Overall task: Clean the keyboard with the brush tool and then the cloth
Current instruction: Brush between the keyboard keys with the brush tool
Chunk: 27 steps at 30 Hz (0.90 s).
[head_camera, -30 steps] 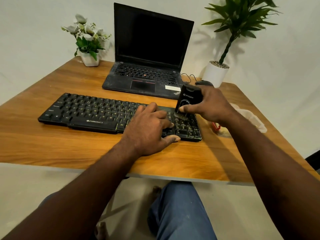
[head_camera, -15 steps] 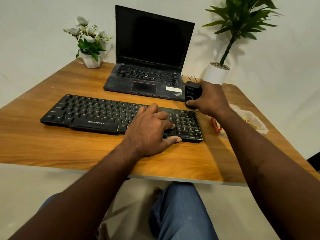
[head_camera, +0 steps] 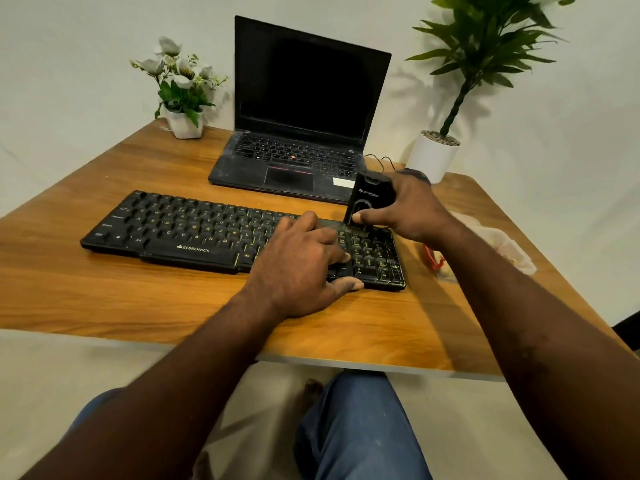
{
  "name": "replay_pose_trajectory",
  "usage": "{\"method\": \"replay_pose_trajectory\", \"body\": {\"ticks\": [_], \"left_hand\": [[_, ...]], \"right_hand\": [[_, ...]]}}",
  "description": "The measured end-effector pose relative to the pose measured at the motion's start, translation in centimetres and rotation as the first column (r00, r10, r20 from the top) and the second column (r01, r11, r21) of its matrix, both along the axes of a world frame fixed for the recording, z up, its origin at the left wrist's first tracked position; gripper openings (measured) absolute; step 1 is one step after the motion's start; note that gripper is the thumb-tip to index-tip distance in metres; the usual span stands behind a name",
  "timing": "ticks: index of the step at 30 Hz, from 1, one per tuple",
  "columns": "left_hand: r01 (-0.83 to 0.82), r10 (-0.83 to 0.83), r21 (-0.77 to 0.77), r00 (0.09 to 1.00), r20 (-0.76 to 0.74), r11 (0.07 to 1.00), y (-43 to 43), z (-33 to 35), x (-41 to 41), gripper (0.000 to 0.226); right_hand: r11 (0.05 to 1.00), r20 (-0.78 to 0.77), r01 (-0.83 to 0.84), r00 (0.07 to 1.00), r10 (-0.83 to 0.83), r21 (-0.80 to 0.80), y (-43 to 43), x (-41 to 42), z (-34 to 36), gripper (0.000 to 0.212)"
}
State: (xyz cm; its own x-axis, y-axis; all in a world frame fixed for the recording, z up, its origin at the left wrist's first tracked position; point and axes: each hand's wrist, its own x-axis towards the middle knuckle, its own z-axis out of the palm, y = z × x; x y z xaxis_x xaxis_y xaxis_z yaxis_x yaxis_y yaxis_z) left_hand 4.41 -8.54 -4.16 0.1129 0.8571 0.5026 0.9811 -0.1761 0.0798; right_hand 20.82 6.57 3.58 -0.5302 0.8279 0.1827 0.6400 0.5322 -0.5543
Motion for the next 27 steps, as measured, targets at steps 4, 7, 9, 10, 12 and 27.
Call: {"method": "replay_pose_trajectory", "body": {"ticks": [4,7,9,10,12,27], "left_hand": [[-0.001,0.001,0.013,1.000,0.000,1.000,0.1,0.0,0.1,0.065],[0.000,0.000,0.020,1.000,-0.007,1.000,0.0,-0.1,0.1,0.065],[0.003,-0.003,0.031,1.000,-0.005,1.000,0.0,-0.1,0.0,0.065],[0.002,-0.002,0.029,1.000,-0.006,1.000,0.0,-0.1,0.0,0.065],[-0.006,0.006,0.017,1.000,-0.015,1.000,0.0,0.0,0.0,0.067],[-0.001,0.001,-0.001,1.000,-0.003,1.000,0.0,0.0,0.0,0.070]], "right_hand": [[0.985,0.046,0.041,0.998,-0.050,0.170,-0.1,-1.4,0.7,0.064],[0.994,0.021,-0.062,0.998,0.061,0.087,-1.0,-3.2,0.5,0.063],[0.988,0.051,-0.150,0.988,0.148,0.040,-1.4,-4.0,0.1,0.062],[0.987,0.071,-0.155,0.986,0.152,0.043,-1.2,-4.0,0.2,0.062],[0.993,0.105,-0.107,0.989,0.101,0.048,-0.1,-3.0,0.9,0.064],[0.997,0.100,0.069,0.992,-0.071,0.027,2.4,3.3,1.5,0.071]]}}
